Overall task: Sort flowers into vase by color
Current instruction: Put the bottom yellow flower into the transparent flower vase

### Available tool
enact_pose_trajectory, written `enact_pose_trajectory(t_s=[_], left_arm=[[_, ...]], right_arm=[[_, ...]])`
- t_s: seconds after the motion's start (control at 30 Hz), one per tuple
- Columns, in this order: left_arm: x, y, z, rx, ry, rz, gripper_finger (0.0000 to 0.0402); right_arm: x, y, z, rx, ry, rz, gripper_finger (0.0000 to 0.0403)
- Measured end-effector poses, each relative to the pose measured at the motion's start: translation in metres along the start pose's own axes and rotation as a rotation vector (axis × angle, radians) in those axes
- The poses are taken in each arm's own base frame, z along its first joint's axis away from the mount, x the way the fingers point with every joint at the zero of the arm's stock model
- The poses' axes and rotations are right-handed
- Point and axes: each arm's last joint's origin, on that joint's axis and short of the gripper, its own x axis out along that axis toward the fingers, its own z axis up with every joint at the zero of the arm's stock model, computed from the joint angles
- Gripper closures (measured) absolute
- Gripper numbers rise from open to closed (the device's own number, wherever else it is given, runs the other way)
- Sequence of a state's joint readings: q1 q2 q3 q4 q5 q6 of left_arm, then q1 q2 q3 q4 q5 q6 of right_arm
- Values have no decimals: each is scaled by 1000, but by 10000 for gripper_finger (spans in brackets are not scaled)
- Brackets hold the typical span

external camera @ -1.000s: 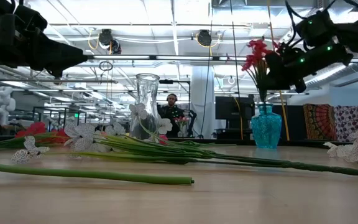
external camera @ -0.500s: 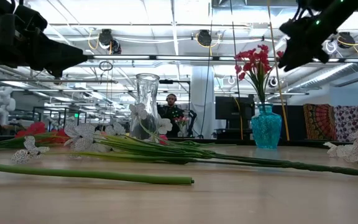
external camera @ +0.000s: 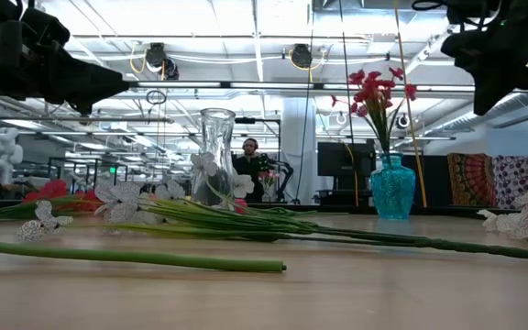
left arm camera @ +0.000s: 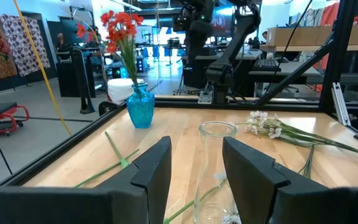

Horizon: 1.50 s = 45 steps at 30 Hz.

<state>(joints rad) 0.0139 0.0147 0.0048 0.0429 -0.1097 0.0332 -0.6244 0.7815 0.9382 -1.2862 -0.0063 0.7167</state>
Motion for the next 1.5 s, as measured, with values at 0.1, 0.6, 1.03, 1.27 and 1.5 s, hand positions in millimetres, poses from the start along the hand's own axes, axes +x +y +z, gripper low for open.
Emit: enact_pose_trajectory(t_s=[0.1,0.6,1.03,1.27,1.5], left_arm=[[0,0,0,0,0,0,252],[0,0,0,-205,0,-10,252],[-1,4,6,-657,-51,123,252],[3,3,28,-684,54,222,252],[31,-11,49,-720,254,395,252]], right_arm=[[1,11,-5,-2,13,46,401],[33,90,-42,-51,96,126,403],[52,114,-70,-83,141,75,403],[59,117,-72,-159,149,43,403],[60,116,-73,-265,152,35,403]])
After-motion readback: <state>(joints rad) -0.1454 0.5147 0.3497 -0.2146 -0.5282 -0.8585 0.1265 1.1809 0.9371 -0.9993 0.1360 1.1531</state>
